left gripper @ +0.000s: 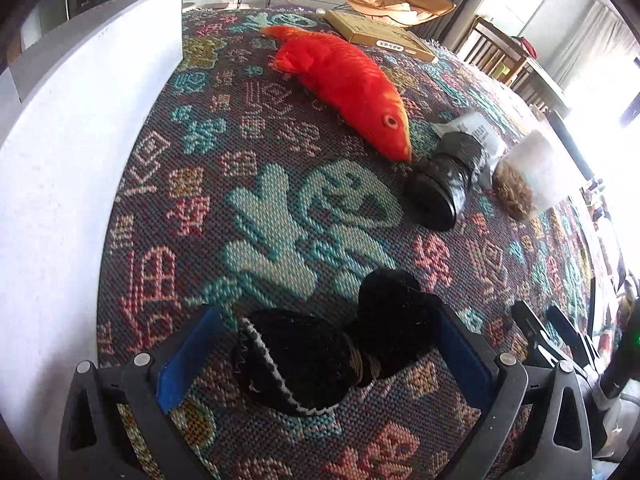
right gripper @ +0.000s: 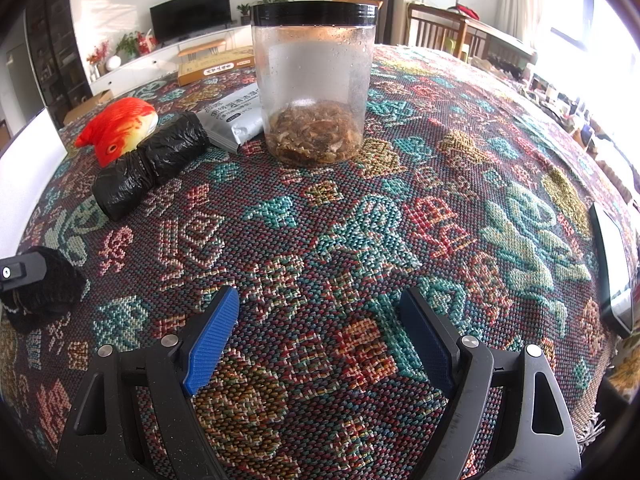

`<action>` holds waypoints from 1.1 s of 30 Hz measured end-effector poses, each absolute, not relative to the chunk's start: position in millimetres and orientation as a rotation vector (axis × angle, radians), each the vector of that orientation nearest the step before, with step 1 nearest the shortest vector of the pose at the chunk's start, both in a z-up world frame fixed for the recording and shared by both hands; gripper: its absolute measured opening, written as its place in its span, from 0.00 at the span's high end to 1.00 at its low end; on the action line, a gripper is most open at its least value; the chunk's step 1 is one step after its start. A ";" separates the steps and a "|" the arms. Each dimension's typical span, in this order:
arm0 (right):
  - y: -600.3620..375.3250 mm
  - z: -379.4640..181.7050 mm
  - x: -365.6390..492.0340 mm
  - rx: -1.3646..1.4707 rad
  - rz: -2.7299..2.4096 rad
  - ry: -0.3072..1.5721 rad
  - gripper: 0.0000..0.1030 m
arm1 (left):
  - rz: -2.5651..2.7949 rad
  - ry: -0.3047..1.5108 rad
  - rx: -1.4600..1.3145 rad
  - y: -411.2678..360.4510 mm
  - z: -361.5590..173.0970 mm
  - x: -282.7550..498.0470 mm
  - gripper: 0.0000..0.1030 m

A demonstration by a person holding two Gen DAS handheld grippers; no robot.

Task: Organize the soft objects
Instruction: 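Lower the left tool onto the black knit hats and close it, then lift the hats with the left tool while the right tool grasps the black plastic-wrapped roll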

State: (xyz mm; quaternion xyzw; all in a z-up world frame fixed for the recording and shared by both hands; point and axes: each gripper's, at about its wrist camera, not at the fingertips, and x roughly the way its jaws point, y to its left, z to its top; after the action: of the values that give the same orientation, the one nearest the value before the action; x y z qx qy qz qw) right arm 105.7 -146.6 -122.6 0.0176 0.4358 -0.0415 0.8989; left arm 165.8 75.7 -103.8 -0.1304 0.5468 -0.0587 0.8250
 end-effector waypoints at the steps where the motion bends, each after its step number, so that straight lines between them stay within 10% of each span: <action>1: -146.6 -122.6 105.8 0.036 -0.086 0.902 0.18 | -0.150 1.180 -0.283 72.1 -104.9 159.8 0.00; 33: -145.5 -122.8 104.9 0.039 -0.083 0.901 0.17 | -0.060 1.035 0.509 3.4 -92.0 151.2 0.00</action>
State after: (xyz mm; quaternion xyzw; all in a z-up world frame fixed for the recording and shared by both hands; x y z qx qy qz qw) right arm 104.9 -145.5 -122.8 0.0190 0.4355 -0.0402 0.8991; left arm 151.2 3.4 -92.0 0.2404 0.4892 -0.0283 0.8379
